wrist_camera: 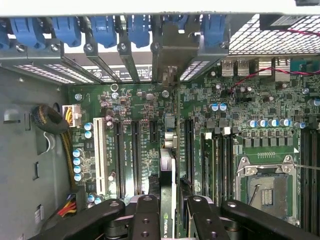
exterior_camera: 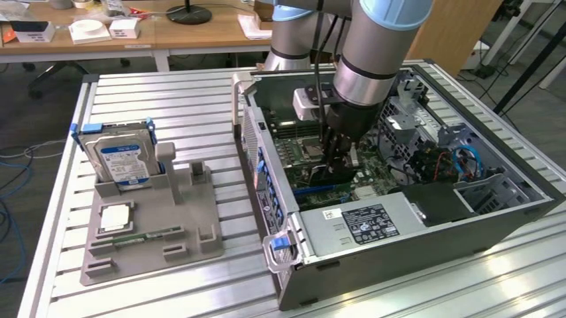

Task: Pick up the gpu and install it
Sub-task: 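Insert the gpu into the slot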

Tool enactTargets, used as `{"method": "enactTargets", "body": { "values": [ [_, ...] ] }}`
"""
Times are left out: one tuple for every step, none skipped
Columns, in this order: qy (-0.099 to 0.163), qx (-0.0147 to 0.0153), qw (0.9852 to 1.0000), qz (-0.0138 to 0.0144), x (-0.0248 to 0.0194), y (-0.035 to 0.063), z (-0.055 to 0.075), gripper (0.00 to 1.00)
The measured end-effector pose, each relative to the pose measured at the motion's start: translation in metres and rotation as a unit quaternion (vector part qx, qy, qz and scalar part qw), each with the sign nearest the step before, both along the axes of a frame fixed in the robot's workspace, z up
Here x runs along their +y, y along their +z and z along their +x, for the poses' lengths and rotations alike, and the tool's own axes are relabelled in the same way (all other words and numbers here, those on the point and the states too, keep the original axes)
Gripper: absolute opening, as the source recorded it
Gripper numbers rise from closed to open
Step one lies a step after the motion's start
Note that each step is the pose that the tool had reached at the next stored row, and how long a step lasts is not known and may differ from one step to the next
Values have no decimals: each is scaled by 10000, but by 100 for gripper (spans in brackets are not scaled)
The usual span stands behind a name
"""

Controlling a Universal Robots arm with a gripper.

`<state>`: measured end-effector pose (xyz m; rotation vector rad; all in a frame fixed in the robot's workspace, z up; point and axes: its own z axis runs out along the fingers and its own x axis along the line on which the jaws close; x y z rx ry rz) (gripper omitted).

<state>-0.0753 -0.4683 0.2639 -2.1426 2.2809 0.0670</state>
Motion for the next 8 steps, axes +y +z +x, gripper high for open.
{"method": "enactTargets", "body": {
  "values": [
    [0,0,10000,-1,0,-8,0,26],
    [1,1,10000,-1,0,-15,1,26],
    [1,0,10000,-1,0,-20,1,26],
    [1,1,10000,-1,0,-26,0,26],
    [2,1,10000,-1,0,-33,0,26],
    [2,1,10000,-1,1,-42,-1,26],
    [1,0,10000,-1,2,-52,-2,26],
    [1,1,10000,-1,3,-59,-3,26]
  ]
}}
